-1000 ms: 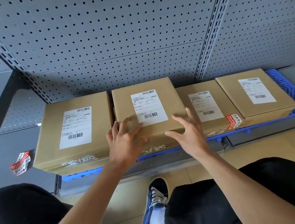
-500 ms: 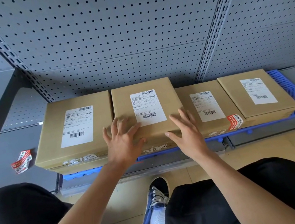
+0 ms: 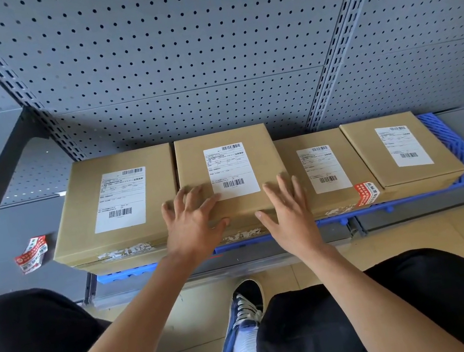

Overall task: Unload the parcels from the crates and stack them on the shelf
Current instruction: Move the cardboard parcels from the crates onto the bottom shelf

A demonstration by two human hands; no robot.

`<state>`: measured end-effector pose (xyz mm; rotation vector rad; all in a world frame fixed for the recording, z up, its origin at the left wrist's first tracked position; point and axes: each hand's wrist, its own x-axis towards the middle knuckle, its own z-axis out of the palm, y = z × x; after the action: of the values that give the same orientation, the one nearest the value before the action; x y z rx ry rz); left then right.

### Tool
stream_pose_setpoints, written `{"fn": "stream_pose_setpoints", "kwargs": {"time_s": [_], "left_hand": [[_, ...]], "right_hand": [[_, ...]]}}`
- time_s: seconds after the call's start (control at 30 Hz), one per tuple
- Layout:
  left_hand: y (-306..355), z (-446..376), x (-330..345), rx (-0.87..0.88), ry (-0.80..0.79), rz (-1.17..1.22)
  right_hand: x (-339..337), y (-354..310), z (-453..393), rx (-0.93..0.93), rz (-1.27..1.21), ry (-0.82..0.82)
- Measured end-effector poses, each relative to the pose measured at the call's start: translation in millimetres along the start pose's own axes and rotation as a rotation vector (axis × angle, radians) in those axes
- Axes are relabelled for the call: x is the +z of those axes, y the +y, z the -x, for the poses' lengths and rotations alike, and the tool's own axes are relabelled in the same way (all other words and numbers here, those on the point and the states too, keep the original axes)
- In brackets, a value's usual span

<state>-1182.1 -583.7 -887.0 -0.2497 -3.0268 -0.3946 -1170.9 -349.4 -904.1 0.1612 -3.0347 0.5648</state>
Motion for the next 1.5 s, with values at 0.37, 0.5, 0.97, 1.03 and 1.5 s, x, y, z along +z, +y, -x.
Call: {"fn": "stream_pose_setpoints", "kwargs": {"time_s": [0.37,0.5,0.97,1.03,1.5], "left_hand": [[8.7,-2.6,-39.2,-0.009,-0.145,0.007],[2.4,11.9,-58.3,-0.052,-0.118,-0.015],[-85.9,107.2,-135.1,-0.341,0.037,-0.022],[-102.3,125.6,-146.4,-0.4,0.056,-0.036],[-214.3,256.4,-207.0,-0.756,0.143,-0.088]], "right_hand": [[-38.0,-22.0,-14.8,0.003,0.119,-0.148],[-54.1,-45.3,-13.4,-0.008,0.088,-0.196],[-61.9,-215.0,-17.8,-0.439,-0.002,-0.205],[-53.9,-239.1,-14.3,-0.471,-0.04,-0.231],[-14.2,-424.1,25.8,-0.767,-0.094,-0.418]]}}
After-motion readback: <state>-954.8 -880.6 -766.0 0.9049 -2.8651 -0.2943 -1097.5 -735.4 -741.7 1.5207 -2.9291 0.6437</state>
